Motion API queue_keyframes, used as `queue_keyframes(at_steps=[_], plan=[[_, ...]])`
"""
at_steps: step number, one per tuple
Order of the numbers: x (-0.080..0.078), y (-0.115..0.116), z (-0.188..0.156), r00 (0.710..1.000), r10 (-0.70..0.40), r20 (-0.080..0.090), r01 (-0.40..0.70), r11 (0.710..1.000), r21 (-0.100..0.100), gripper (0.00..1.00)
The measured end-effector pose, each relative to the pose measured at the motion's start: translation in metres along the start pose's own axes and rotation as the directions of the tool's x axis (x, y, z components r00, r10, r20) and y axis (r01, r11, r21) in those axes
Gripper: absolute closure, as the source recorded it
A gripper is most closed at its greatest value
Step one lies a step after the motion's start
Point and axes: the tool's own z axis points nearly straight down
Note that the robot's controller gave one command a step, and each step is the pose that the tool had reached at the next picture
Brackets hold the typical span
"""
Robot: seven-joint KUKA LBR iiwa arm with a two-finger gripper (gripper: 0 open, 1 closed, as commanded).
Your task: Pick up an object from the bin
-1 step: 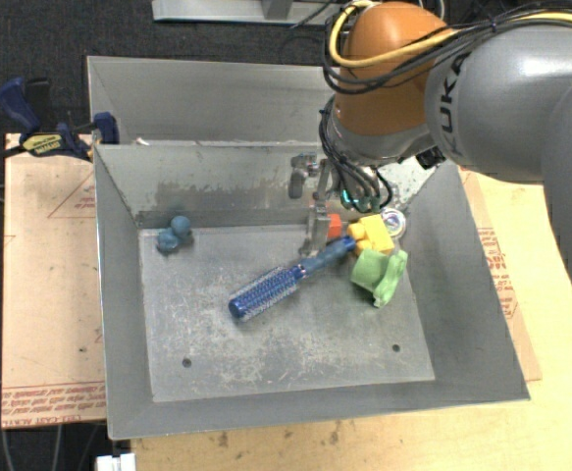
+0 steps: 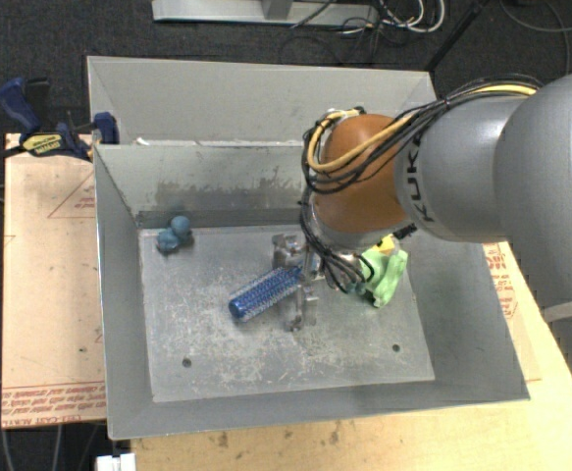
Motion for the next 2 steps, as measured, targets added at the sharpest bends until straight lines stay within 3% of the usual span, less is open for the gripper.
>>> queue_keyframes(at_steps=[1,2], plan=[[-0.003,0.0,-0.004,1.0,0.001,0.008,-0.001,1.0,0.0,1.0],[-0.018,-0.002,-0.153,0.999,0.037,0.019,-0.037,0.999,0.0,1.0]])
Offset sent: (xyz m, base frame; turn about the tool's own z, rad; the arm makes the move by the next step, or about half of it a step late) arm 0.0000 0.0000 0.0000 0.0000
